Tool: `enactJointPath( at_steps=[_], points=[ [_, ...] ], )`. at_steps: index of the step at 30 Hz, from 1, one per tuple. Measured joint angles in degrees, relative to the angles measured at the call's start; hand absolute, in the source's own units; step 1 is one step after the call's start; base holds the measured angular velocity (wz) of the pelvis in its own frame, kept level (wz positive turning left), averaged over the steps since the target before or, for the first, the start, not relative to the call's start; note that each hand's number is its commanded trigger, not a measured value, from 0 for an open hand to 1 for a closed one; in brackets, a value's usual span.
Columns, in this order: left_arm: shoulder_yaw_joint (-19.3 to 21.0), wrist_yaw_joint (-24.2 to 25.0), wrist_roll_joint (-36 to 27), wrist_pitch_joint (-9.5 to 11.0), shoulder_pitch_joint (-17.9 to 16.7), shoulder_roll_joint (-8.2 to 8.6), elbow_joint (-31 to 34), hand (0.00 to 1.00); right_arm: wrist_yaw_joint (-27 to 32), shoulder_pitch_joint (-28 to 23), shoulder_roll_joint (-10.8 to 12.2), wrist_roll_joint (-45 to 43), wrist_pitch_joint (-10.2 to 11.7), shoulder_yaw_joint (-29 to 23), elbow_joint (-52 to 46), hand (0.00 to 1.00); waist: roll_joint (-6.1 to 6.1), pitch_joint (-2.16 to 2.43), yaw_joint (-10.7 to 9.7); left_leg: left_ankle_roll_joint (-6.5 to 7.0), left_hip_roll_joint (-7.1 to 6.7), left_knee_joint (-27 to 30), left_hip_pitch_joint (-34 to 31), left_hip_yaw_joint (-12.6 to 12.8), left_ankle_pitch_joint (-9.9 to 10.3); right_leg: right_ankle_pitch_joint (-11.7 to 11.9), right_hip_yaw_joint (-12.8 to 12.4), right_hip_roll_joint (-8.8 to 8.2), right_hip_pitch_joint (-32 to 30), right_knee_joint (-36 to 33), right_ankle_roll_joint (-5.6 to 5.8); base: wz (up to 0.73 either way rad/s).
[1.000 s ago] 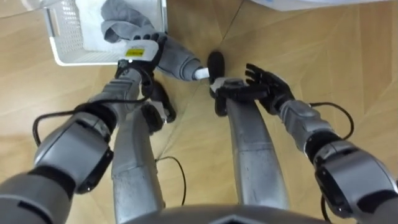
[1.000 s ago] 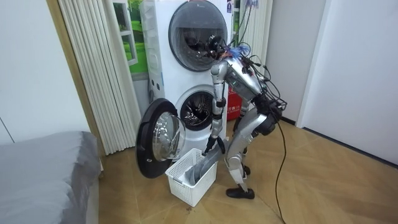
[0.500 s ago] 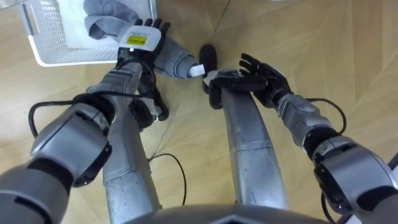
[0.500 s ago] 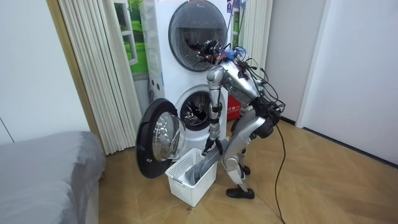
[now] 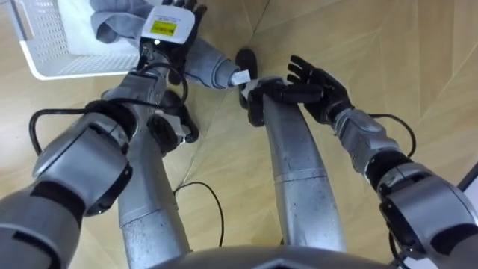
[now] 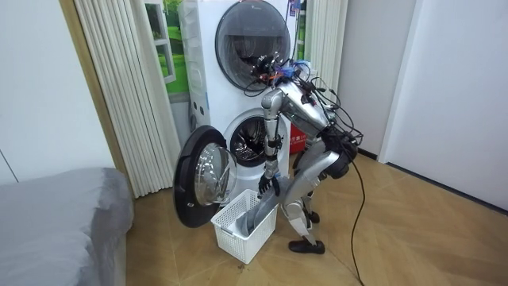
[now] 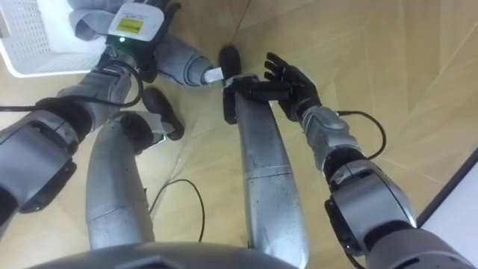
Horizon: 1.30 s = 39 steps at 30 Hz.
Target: Put towel into washing machine
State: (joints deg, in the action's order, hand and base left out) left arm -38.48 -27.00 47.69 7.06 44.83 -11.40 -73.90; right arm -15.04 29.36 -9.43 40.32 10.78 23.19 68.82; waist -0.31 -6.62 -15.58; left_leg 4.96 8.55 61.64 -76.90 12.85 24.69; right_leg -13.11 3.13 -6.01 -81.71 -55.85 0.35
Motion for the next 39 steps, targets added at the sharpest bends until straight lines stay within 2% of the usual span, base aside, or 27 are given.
enactJointPath(
  at_steps=[2,13,15,19,24,30,33,35,39],
  points=[
    [0.03,-0.08,-0.12,0.04,0.12,0.45,0.14,1.00,-0.03,-0.05,0.00,-0.01,0.28,0.00,-0.02,0.00,-0.03,0.02,-0.40,-0.02,-0.13,0.07,0.02,-0.02,0.03,-0.02,-0.04,0.04,0.00,-0.16,0.01,0.00],
    [-0.04,0.31,-4.60,0.63,0.29,-0.11,0.69,1.00,0.17,-1.02,-0.34,-0.13,0.47,-0.92,-0.02,0.00,-0.47,0.23,-2.83,-0.04,-0.14,1.14,0.82,-0.34,0.05,-0.22,-0.12,0.15,0.96,-1.14,-0.07,0.00],
    [-0.01,0.88,-6.00,1.03,0.22,-0.04,0.76,1.00,0.10,-1.27,-0.16,-0.25,0.47,-0.73,-0.01,0.00,-0.68,0.22,-2.90,-0.05,-0.01,1.20,1.37,-0.35,0.05,-0.21,-0.06,0.21,1.52,-1.05,-0.07,0.00],
    [-0.04,3.07,-9.99,3.14,0.06,0.55,0.77,1.00,0.08,-2.11,-0.07,-0.42,0.92,0.59,-0.02,0.00,-1.38,0.29,-3.04,-0.12,0.70,1.06,3.03,-0.44,0.09,-0.08,0.32,0.50,3.45,-0.40,-0.20,-0.04],
    [0.00,5.76,-9.99,4.62,-1.68,1.77,0.82,1.00,1.58,-3.83,0.40,-0.64,1.19,0.99,0.34,0.00,-1.52,0.33,-3.04,-0.39,0.77,0.14,6.21,-0.80,0.23,0.27,0.82,1.00,7.06,1.27,-0.29,-0.06],
    [0.38,6.63,-10.02,4.81,-4.15,1.90,0.87,1.00,2.37,-5.93,0.85,-0.67,1.12,3.16,0.69,0.00,-1.47,0.35,-2.54,-0.53,1.46,-1.62,11.98,-0.40,0.32,0.46,1.04,1.35,12.88,3.21,-0.29,-0.01],
    [2.40,6.55,-10.11,5.06,-5.41,1.94,0.86,1.00,2.77,-7.82,0.79,-1.52,1.06,3.05,1.12,0.00,-1.27,0.45,-1.60,-0.72,1.82,-3.23,16.10,-0.04,0.35,0.98,0.81,2.11,16.97,5.29,-0.23,-0.12],
    [5.15,5.36,-13.18,6.49,-5.89,1.48,0.94,1.00,3.75,-8.82,0.48,-2.15,0.90,2.54,1.26,0.00,-0.94,0.64,-0.67,-0.88,1.80,-4.36,18.80,0.12,0.26,1.22,1.01,1.97,19.58,6.40,-0.30,-0.03],
    [8.39,3.14,-18.46,7.40,-7.02,1.43,2.11,1.00,4.45,-10.22,0.05,-3.27,0.90,2.51,2.71,0.00,-0.64,0.78,1.44,-1.06,1.64,-6.78,24.03,0.96,-0.03,1.35,1.77,1.28,24.32,8.27,-0.44,0.00]
  ],
)
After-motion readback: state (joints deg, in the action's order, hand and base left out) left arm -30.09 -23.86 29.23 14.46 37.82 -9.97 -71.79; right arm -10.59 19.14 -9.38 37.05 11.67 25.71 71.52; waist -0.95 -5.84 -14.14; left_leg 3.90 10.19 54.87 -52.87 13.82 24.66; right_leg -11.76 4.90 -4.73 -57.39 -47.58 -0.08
